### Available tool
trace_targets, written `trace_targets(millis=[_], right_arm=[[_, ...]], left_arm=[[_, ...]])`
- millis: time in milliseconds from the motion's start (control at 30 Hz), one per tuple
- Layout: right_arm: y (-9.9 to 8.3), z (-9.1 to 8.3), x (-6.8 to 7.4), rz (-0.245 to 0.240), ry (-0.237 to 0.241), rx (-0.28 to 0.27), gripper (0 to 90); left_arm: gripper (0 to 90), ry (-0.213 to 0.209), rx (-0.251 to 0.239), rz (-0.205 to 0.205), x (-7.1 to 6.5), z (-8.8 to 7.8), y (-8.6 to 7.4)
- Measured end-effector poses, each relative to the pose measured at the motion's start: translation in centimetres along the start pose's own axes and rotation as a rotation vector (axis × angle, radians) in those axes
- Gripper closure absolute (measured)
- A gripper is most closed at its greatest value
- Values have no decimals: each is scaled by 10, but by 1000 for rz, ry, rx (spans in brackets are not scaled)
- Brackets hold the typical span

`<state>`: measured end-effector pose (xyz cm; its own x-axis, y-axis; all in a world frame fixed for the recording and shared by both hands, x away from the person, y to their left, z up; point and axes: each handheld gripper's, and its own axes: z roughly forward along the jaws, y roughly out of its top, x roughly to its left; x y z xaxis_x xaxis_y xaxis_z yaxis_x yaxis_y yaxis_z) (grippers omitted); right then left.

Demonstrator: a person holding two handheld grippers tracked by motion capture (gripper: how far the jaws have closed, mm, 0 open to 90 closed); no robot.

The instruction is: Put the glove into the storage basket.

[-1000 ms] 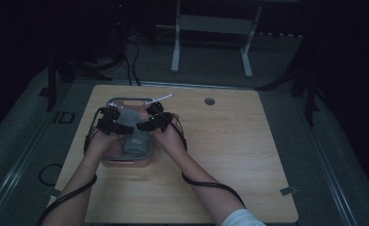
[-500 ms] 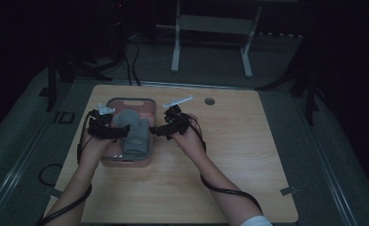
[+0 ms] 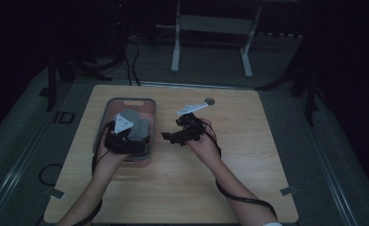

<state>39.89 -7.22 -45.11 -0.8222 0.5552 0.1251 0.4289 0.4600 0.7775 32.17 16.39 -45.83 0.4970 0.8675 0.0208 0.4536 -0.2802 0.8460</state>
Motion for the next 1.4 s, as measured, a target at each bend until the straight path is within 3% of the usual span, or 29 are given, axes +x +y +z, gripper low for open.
trace_targets(millis=[300, 433, 667, 867, 1133, 1400], right_arm=[[-25, -25, -10, -13, -8, -14, 167], [-39, -35, -14, -36, -18, -2, 167], [-70, -48, -23, -57, -44, 38, 168], [-95, -57, -30, -42, -18, 43, 168], [-128, -69, -35, -23, 2, 11, 168], [-158, -81, -41, -19, 4, 31, 168]], left_arm=[[123, -75, -23, 42, -30, 7, 0], [123, -121, -39, 45, -41, 12, -2], [123, -174, -26, 73, -59, 22, -13], [123, -211, -26, 101, -73, 28, -21], [123, -265, -21, 136, -92, 45, -36], [123, -301, -19, 130, -104, 56, -50]])
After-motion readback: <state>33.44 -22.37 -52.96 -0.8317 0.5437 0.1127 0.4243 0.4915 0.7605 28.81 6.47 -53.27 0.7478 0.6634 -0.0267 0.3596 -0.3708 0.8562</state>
